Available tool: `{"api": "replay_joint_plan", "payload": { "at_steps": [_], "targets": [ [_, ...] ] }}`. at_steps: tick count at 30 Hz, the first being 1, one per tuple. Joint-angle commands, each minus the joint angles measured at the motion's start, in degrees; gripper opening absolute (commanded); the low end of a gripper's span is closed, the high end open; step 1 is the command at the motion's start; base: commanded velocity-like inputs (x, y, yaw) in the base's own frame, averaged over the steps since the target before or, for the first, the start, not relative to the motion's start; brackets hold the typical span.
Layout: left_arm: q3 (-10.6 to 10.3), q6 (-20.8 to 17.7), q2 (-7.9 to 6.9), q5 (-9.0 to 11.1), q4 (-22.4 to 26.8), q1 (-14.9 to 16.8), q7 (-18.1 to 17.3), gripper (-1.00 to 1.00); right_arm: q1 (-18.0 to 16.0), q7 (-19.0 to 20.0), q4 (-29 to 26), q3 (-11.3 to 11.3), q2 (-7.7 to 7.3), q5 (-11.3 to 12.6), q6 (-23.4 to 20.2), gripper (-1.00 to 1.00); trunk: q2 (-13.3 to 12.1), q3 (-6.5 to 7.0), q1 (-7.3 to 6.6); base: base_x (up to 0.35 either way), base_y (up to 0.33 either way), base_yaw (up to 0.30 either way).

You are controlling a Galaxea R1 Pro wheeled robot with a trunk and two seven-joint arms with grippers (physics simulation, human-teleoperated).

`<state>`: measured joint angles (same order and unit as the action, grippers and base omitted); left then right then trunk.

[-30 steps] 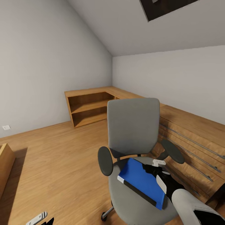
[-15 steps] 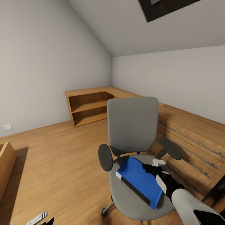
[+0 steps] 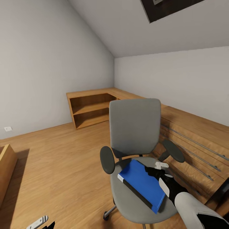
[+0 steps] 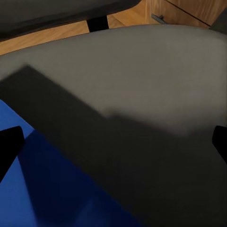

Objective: In the bedroom, organize the workspace by keeping the computer under the desk, ensuring the monitor is on the desk, placing the keyboard on the desk next to the monitor, placing the mouse on the desk next to the keyboard, moving the folder from the swivel chair onto the desk next to the mouse, stacking the notebook on top of the folder with the pen on top of the notebook, and positioning the swivel chair next to the desk.

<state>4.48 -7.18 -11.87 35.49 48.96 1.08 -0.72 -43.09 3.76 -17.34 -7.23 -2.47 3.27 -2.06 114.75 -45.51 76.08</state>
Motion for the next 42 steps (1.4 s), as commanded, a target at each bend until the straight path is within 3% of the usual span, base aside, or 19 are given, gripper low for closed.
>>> {"api": "replay_joint_plan", "payload": {
  "at_steps": [1,33,42],
  "targets": [
    [0.1,-0.38,0.01,0.55,0.1,0.02,-0.07,1.0,0.02,0.29,2.74,-0.23,0.01,0.24,-0.22,1.0,0.02,-0.06,0.0,-0.016,0.0,0.0],
    [0.09,-0.37,0.08,0.55,0.08,-0.01,-0.07,1.0,0.02,0.43,2.35,-0.19,-0.05,0.25,0.05,1.0,0.02,-0.06,0.0,-0.051,0.0,0.0],
    [0.05,-0.3,0.17,0.55,-0.78,0.04,-0.07,1.0,0.02,0.46,-2.45,-0.07,-0.02,0.25,0.12,1.0,0.02,-0.06,0.0,0.0,0.0,0.0]
  ]
}}
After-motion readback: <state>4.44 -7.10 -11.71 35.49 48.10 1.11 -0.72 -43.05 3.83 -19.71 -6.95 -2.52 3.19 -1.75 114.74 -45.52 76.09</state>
